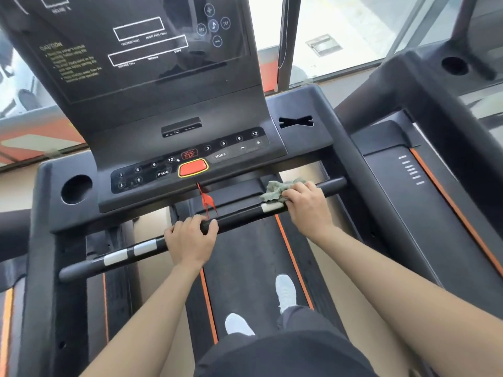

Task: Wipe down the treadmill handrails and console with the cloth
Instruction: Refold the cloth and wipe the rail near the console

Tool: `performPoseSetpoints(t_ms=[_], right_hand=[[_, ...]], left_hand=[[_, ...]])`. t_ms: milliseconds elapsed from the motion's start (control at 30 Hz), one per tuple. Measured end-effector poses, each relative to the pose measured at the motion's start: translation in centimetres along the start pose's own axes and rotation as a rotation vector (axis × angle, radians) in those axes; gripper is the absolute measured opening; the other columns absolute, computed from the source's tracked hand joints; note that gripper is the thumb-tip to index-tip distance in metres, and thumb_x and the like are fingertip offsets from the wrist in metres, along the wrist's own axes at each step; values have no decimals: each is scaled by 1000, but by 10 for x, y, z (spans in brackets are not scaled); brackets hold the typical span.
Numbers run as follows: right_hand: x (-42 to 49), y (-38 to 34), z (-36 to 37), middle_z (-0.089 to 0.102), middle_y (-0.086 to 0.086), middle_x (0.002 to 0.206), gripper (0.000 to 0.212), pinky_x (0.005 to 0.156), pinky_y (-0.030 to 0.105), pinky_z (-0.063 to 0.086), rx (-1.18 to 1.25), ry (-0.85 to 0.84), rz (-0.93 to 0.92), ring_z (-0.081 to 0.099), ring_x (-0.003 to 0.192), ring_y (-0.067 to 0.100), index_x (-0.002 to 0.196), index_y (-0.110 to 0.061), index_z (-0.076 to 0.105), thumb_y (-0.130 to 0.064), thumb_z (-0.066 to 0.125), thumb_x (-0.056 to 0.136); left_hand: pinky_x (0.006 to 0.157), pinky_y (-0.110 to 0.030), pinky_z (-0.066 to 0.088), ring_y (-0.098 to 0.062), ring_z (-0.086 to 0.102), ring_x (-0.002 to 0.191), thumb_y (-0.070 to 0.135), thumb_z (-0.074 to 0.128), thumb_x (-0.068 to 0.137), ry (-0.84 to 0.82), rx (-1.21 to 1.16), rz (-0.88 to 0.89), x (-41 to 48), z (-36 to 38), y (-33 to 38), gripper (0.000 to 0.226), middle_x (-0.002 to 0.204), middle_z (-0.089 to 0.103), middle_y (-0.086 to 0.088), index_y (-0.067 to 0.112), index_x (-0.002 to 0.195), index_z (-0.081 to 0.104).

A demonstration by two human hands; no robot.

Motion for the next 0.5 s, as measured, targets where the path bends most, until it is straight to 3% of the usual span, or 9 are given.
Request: performPoseSetpoints(t_ms=[200, 400, 500], right_hand=[[2, -56, 19, 71, 2, 89, 15, 73, 40, 52, 173, 1, -135, 60, 78, 31, 89, -15, 76, -18, 61, 87], [0, -128, 47, 72, 2, 102, 21, 77, 41, 54, 329, -102, -275, 61, 84, 29, 104, -14, 77, -21, 60, 93], [-4, -155, 54, 72, 5, 113, 23, 87, 39, 53, 358, -112, -353, 64, 96, 28, 113, -11, 74, -14, 66, 92]], left_hand=[[97, -39, 34, -18, 62, 98, 62, 36, 94, -38, -95, 86, -3, -2, -7, 49, 103, 72, 8, 29, 110, 69], [103, -40, 46, -23, 64, 112, 30, 62, 91, 92, -389, 234, -21, -22, -24, 36, 118, 72, -2, 13, 123, 69], [107, -33, 45, -18, 57, 123, 15, 71, 89, 159, -521, 172, -33, -35, -41, 49, 132, 65, -3, 11, 137, 60]])
Point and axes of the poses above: each hand's wrist, its own x-axis towards the middle knuckle, its own z-axis out of the palm, y = z × x, the point moved 6 cm from there along x, towards the middle knuckle
